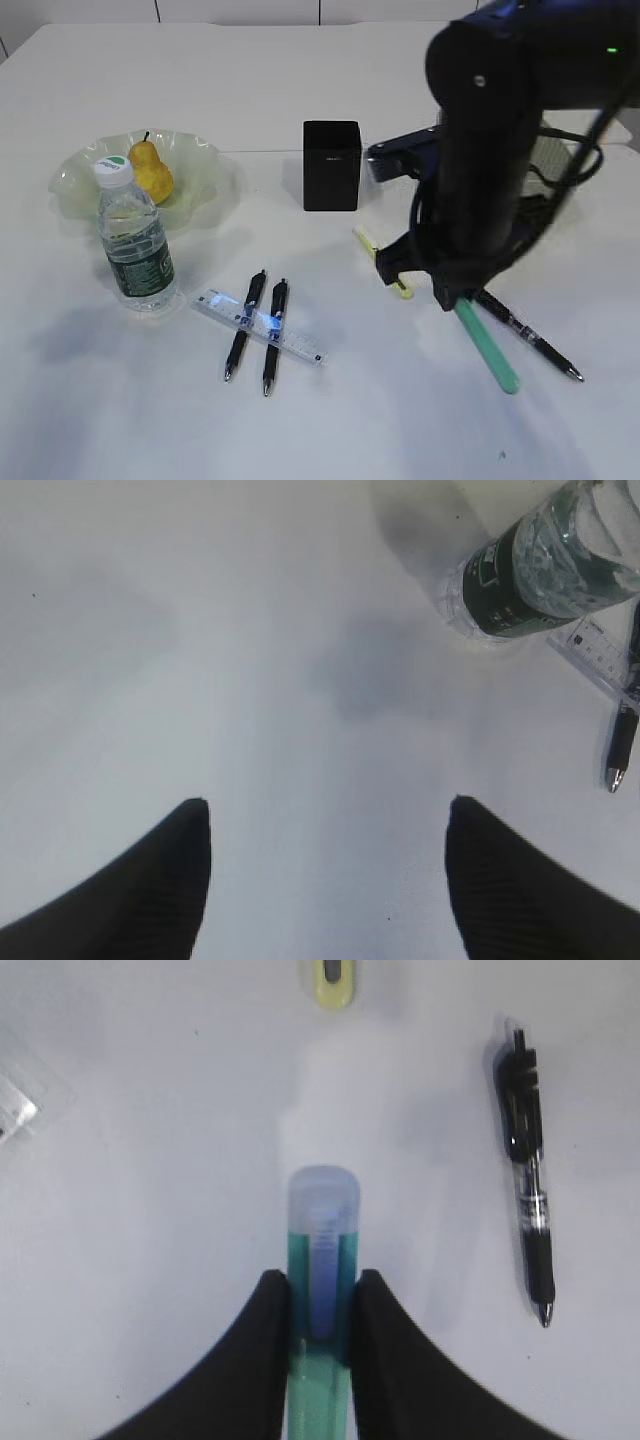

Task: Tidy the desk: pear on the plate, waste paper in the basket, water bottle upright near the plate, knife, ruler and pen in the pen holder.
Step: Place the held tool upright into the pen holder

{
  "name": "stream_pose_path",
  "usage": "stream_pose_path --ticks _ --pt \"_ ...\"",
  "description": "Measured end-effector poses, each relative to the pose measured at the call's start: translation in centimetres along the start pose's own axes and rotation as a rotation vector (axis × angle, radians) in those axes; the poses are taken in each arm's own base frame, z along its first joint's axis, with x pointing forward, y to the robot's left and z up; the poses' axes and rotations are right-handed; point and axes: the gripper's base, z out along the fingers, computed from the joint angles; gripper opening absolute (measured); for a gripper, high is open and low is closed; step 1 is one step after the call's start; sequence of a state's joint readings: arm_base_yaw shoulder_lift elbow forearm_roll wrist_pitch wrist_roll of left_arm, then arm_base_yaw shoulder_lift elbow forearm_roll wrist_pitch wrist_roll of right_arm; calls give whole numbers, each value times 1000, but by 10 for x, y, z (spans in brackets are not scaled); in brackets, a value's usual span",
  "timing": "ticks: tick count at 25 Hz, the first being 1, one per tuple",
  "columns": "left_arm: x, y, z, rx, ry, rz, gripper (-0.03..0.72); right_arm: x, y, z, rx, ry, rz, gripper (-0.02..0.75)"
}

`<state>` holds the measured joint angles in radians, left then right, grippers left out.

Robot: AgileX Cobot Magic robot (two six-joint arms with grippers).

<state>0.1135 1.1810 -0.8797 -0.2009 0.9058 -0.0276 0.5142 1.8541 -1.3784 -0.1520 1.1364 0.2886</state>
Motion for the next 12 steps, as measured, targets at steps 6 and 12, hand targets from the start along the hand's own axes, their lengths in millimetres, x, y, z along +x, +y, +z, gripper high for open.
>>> stream_pose_path --ticks 6,12 --pt "1 0 0 0 15 0 519 40 -22 -21 -43 -167 31 116" --pt "2 0 0 -1 19 0 519 26 -29 -40 -86 -433 42 115"
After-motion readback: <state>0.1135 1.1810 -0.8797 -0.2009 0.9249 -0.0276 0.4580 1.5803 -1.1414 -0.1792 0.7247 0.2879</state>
